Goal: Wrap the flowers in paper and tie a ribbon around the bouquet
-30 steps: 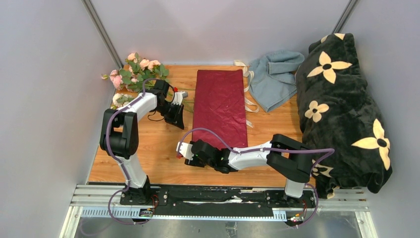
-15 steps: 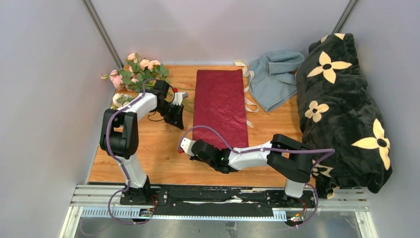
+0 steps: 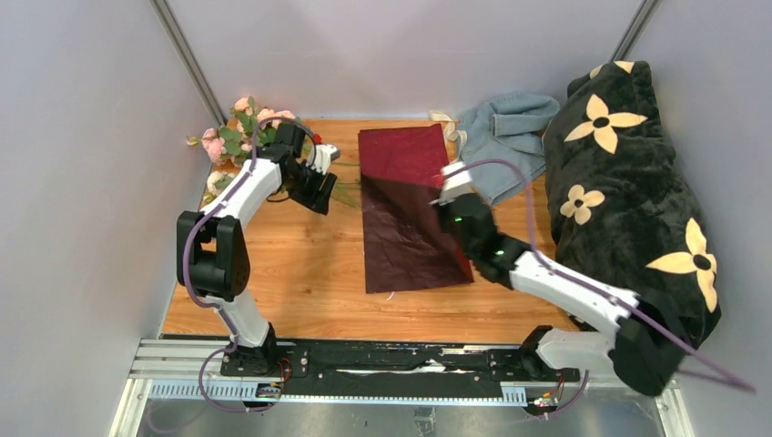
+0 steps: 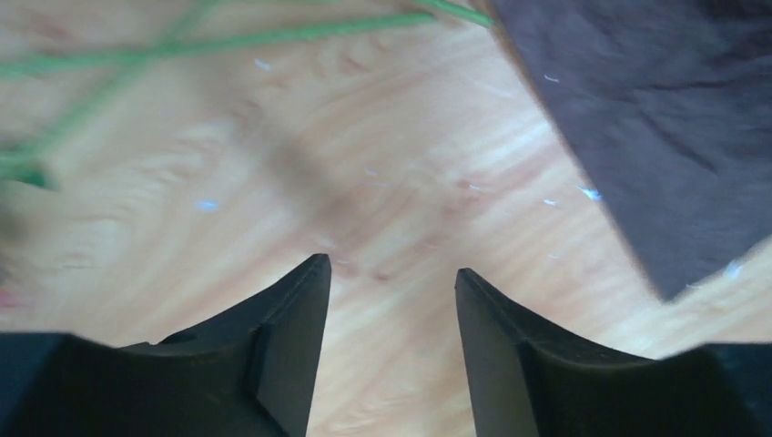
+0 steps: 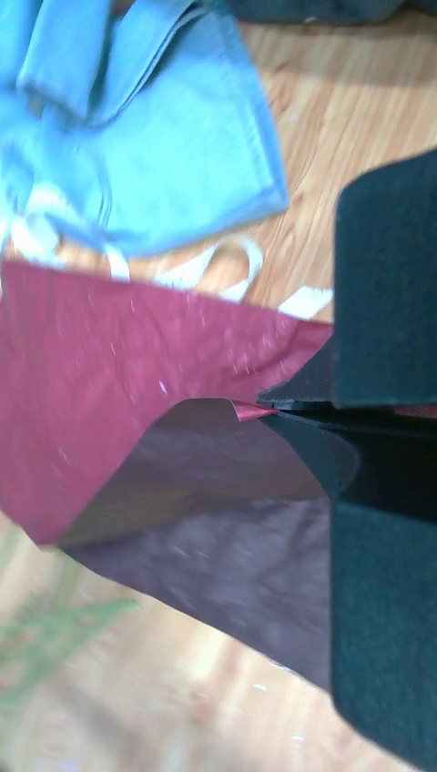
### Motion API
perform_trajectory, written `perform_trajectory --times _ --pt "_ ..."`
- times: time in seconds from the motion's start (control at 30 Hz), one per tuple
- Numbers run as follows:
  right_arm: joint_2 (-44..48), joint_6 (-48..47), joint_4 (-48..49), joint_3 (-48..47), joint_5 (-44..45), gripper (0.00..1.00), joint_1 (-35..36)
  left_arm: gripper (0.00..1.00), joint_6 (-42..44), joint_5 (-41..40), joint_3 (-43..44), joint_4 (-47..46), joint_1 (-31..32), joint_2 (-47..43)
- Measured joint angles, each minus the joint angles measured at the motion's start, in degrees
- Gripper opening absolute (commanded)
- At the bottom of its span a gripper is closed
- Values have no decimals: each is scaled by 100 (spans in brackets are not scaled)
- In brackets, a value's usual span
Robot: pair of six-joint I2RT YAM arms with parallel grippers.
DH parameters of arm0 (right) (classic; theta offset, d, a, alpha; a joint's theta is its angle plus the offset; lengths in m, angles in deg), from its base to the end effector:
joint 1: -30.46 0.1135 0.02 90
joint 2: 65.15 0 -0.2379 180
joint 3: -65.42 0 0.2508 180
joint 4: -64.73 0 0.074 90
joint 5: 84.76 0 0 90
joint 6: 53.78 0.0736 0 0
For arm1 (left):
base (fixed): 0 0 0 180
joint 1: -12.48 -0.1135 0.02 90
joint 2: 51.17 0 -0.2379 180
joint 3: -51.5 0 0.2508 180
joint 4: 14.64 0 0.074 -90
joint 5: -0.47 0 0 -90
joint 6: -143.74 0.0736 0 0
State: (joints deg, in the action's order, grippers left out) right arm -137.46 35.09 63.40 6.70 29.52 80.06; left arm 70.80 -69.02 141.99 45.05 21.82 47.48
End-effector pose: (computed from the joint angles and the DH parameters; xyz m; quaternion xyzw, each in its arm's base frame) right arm 0.2355 0.2300 0.2449 -0.2163 0.7554 0.0925 0.6116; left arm 0.3490 -0.0835 0.1807 0.2538 0.9324 -0.1616 0.2004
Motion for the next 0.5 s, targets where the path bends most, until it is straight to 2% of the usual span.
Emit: perform_trajectory --times 0.1,0.2,0.37,0.5 --pt "992 492 26 483 -291 0 -1010 75 177 -533 595 46 0 186" --pt "1528 887 -57 909 -649 0 -1849 77 254 -986 1381 55 26 688" --pt "1735 1305 -319 1121 -1231 0 -2964 70 142 -1751 3274 2 109 2151" --pt "1670 1397 -407 1097 -1587 0 -3279 66 144 -2559 4638 -76 221 3320"
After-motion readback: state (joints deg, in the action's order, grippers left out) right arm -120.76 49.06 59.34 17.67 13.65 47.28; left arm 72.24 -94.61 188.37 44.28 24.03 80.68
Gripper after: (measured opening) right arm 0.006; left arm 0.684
